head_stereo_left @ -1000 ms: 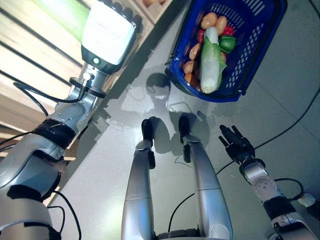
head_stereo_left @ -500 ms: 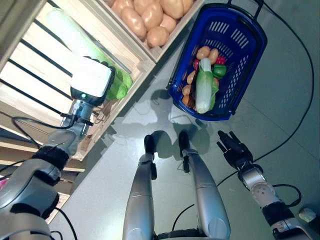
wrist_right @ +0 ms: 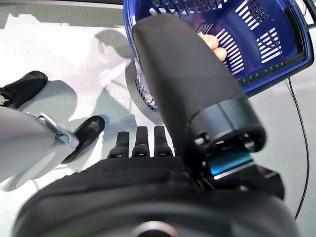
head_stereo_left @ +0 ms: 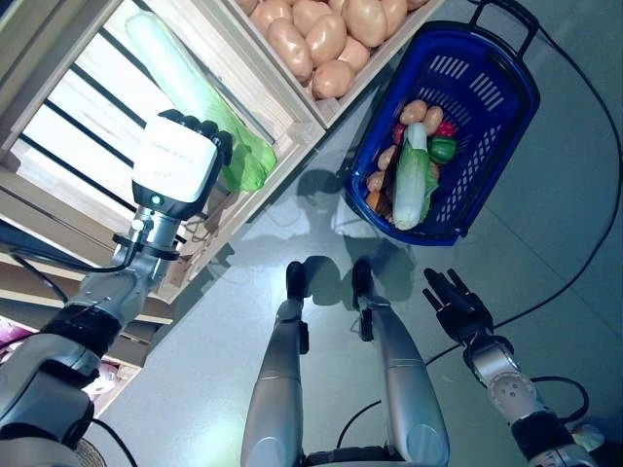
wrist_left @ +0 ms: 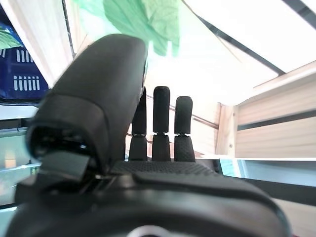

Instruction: Put vegetables into the basket

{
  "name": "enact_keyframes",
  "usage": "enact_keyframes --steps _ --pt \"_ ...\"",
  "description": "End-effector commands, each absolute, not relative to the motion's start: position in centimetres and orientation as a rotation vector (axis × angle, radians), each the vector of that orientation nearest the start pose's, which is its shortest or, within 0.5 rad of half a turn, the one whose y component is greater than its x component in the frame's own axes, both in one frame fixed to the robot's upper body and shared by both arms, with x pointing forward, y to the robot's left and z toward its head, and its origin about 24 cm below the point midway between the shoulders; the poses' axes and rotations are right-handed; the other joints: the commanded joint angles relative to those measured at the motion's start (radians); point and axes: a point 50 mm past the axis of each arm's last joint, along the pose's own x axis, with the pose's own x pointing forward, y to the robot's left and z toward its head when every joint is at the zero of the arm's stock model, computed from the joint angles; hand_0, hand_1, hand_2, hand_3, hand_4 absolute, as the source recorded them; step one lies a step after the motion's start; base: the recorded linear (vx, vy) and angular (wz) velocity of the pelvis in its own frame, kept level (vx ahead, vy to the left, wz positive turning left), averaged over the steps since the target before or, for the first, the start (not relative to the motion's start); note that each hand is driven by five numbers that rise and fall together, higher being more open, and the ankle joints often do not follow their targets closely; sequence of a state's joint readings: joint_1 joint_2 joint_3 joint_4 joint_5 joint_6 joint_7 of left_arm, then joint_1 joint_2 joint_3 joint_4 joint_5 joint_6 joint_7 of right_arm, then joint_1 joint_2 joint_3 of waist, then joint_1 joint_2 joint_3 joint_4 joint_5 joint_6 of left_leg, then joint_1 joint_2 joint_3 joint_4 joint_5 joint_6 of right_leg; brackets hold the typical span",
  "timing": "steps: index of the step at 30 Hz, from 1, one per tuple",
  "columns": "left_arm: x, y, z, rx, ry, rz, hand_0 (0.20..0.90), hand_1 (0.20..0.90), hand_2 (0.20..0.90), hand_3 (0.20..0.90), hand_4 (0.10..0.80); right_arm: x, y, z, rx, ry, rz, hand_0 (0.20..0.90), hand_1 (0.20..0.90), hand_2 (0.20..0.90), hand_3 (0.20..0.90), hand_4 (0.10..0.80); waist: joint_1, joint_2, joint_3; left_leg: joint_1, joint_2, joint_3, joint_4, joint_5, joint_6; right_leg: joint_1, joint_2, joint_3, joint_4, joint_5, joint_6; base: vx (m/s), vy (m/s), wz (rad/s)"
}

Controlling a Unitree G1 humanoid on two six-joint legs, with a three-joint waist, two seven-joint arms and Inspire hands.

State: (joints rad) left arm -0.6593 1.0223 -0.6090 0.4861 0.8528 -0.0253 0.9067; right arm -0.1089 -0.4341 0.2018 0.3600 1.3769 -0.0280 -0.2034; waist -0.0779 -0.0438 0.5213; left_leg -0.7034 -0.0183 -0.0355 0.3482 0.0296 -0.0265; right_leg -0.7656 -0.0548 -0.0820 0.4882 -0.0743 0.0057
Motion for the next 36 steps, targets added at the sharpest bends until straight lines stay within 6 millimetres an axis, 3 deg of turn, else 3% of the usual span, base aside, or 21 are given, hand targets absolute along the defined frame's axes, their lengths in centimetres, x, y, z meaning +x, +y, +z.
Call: enact_keyframes --steps 1,2,3,23,31,36 --pt "31.4 27.6 23.7 1.9 -1.039 0.628 0.347 0.347 0.347 0.347 0.431 25.0 -24.8 0.5 0.841 0.246 -0.277 0.9 0.9 0.9 0.9 0.8 0.006 0.021 -0.001 -0.045 -0.013 0.063 0.049 -0.007 0.049 0.067 -0.007 -0.013 -0.117 0.076 0.015 -0.009 0.005 0.04" --pt "31.4 27.6 23.8 1.917 -1.039 0.627 0.535 0.535 0.535 0.535 0.557 25.0 -24.8 0.5 0.84 0.244 -0.274 0.9 0.9 0.9 0.9 0.8 0.006 0.021 -0.001 -0.046 -0.013 0.065 0.049 -0.006 0.049 0.066 -0.008 -0.015 -0.119 0.077 0.015 0.0 0.0 0.0" --pt "31.4 27.7 23.8 1.947 -1.033 0.618 0.9 0.9 0.9 0.9 0.8 25.0 -24.9 0.5 0.841 0.239 -0.274 0.9 0.9 0.9 0.9 0.8 0.005 0.022 -0.001 -0.049 -0.013 0.066 0.048 -0.005 0.049 0.062 -0.009 -0.016 -0.117 0.077 0.016 0.0 0.0 0.0" --pt "32.4 29.0 22.6 2.075 -0.823 0.544 0.9 0.9 0.9 0.9 0.8 24.7 -25.7 -0.2 0.827 0.259 -0.287 0.9 0.9 0.9 0.9 0.8 -0.007 0.025 -0.001 -0.106 -0.003 0.073 0.084 -0.012 0.055 0.0 -0.007 -0.001 -0.082 0.077 0.016 0.006 0.001 -0.02" --pt "33.6 29.3 21.8 2.11 -0.672 0.523 0.9 0.9 0.9 0.9 0.8 25.3 -25.9 0.2 0.829 0.239 -0.295 0.9 0.9 0.9 0.9 0.8 -0.017 0.018 -0.001 -0.156 0.004 0.074 0.138 -0.036 0.061 -0.053 -0.005 0.008 -0.039 0.068 0.012 0.005 0.004 -0.01" --pt "34.4 29.4 21.9 2.156 -0.684 0.555 0.9 0.9 0.9 0.9 0.8 25.5 -26.2 -0.1 0.831 0.247 -0.311 0.9 0.9 0.9 0.9 0.8 -0.029 0.009 -0.001 -0.197 0.01 0.084 0.178 -0.056 0.062 -0.1 -0.001 0.019 -0.005 0.07 0.015 0.019 0.026 -0.02"
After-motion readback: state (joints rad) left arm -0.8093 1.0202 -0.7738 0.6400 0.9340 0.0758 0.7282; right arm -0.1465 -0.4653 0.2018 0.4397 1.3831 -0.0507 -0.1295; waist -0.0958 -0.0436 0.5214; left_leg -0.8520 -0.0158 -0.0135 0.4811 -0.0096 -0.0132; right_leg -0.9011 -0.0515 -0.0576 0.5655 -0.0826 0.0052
